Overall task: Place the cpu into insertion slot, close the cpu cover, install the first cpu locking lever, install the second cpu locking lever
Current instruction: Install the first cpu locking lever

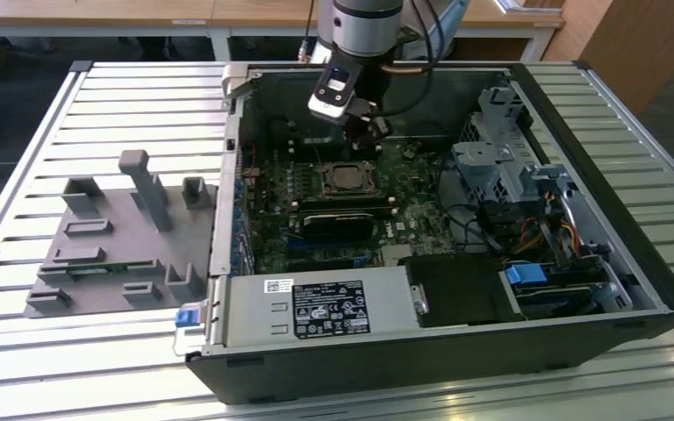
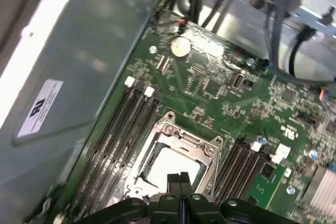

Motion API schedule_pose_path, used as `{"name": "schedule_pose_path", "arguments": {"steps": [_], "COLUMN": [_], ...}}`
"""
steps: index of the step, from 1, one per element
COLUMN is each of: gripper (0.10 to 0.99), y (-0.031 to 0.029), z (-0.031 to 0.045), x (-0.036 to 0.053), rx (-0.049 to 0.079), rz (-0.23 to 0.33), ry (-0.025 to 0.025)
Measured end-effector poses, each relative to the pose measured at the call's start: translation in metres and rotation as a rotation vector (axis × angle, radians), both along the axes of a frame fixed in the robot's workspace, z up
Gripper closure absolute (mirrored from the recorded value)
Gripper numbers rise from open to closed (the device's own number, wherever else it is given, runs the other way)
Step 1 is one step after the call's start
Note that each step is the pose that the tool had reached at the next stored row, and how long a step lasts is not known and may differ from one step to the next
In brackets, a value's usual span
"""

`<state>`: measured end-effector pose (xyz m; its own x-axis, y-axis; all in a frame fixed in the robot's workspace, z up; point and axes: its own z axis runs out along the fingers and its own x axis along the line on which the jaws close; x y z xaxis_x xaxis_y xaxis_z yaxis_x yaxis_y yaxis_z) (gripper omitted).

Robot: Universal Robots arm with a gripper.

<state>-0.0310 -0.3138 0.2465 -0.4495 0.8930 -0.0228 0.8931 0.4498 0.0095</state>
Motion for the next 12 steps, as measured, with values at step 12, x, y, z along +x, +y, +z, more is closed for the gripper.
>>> {"name": "schedule_pose_path", "arguments": {"steps": [12], "gripper": [0.969], "y": [0.0], "z": [0.0], "x": [0.0], "rx": [0.0], "rz": [0.142], "ry": [0.0]}}
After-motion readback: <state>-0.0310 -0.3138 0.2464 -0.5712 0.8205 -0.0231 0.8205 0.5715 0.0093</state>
